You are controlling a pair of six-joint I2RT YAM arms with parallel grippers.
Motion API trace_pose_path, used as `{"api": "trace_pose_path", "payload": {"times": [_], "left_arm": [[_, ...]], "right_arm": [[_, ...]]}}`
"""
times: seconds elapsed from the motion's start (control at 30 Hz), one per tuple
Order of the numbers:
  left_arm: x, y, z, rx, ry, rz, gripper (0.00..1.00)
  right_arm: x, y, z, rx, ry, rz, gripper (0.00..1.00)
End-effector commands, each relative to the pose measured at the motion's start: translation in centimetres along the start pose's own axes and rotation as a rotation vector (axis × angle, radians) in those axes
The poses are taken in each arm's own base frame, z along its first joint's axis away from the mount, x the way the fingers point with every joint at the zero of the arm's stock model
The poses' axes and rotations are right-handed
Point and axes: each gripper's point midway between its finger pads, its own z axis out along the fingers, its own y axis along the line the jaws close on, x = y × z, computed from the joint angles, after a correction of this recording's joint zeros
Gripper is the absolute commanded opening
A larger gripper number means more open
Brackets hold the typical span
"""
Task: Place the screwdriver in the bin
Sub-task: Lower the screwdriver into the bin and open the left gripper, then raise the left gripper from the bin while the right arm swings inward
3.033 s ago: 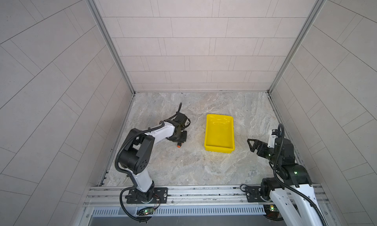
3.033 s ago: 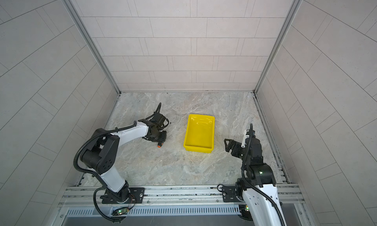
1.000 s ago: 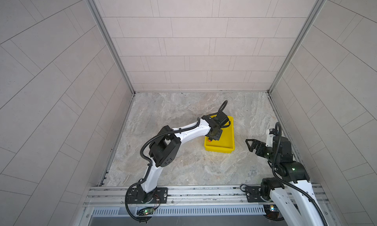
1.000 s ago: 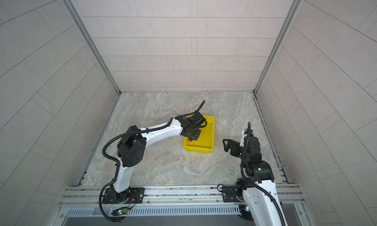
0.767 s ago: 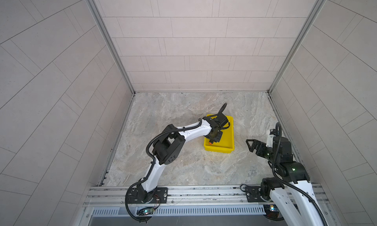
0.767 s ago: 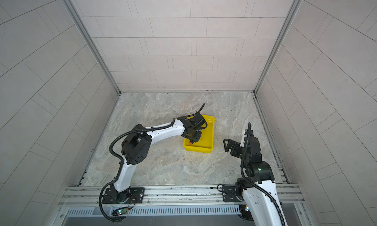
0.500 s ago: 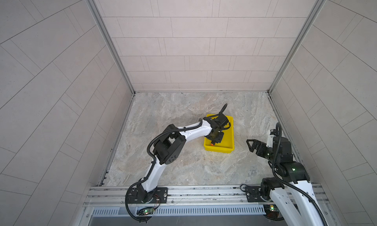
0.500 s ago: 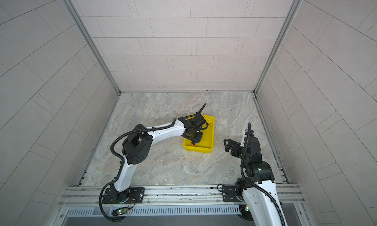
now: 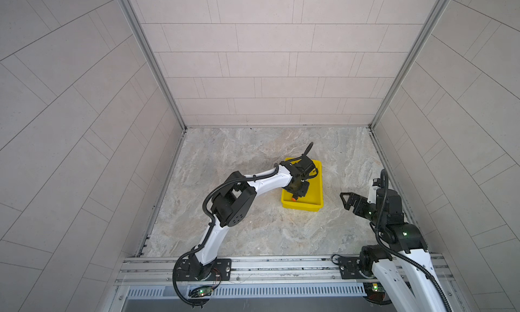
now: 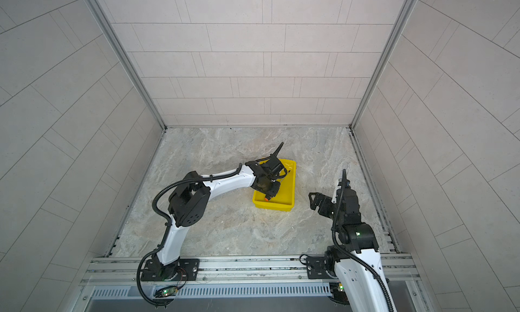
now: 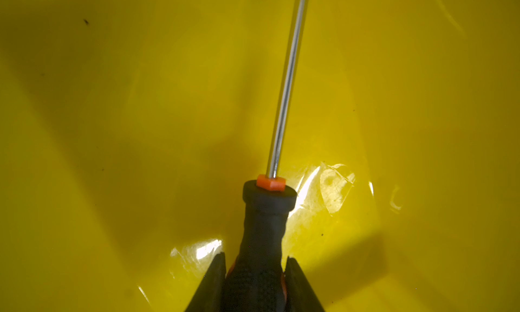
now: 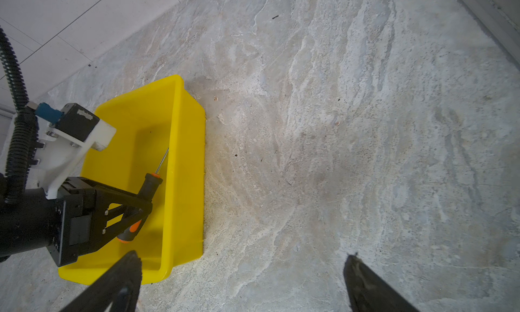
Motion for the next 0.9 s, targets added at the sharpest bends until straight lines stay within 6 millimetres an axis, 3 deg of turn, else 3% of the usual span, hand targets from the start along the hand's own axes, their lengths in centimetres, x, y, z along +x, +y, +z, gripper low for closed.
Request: {"api": "trace_pose_path", "payload": {"times": [0.0,0.17,0.3,0.47,0.63,0.87], "left_arm": [[-1.3,-0.4,-0.5,0.015,-0.036,-0.020,0.42],[-2.2,-0.9,-1.6,0.029,-0.057,-0.026,0.64],[-3.1,-1.1,-3.2,0.032,-0.095,-0.030,0.73],[-4.4,-1.1,-7.4,0.028,-0.180,-0.014,0.78],[-4.4,-0.8,-10.7,0.030,-0.245,-0.011,0.80],[-4.5,2.3,-14.9,-0.057,-0.360,-0.031,0.82]], "right_arm": [[-0.1,-0.2,0.0,0.009,-0.009,0.009,0.99],[-0.3,0.2,-0.3,-0.005,-0.010,0.006,0.99],[-0.6,0.3,-0.5,-0.007,-0.016,-0.005,0.99],[-0.7,0.5,0.3,0.003,0.030,-0.038,1.00],[-1.5,1.0,1.0,-0.009,0.030,-0.069,1.00],[-3.5,1.9,1.8,0.000,0.054,-0.087,0.98]]}}
